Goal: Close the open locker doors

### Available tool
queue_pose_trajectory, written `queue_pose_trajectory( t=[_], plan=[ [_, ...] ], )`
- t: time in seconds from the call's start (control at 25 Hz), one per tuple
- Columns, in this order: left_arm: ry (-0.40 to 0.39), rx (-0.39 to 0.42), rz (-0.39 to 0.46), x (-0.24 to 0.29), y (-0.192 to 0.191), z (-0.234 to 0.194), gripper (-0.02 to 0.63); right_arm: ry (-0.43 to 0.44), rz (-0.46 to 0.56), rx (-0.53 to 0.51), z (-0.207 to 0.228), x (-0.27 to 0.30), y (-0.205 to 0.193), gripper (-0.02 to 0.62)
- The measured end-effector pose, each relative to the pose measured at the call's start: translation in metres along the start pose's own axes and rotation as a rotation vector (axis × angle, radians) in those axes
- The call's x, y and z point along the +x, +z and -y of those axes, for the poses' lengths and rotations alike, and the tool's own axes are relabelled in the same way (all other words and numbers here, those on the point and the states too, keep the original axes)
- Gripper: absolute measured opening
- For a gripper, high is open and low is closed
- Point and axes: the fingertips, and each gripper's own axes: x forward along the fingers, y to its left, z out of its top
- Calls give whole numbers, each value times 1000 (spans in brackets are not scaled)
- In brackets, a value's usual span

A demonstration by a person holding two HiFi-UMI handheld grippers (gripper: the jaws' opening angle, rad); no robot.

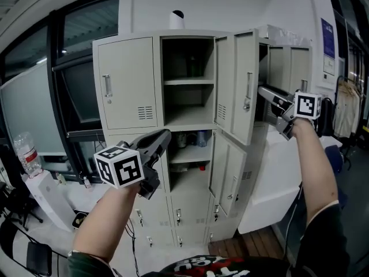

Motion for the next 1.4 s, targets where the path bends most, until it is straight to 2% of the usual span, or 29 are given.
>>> queue_pose_trajectory(
  t=[0.28,0.48,1.04,1.28,1.4],
  plan=[
    [-7,6,-8,4,-2,2,8,131,5,47,2,12,2,209],
    [-3,-1,-7,4,-4,-1,8,156,-11,72,7,22,-6,209],
    [0,-3,-10,0,-6,-9,8,226,-54,43,-9,43,-16,205],
    [0,-2,-6,-5,-5,-15,8,255,-62,38,-22,57,-20,140],
    [0,-1,-4,-8,-4,-18,8,281,-56,36,-31,65,-21,137]
  ],
)
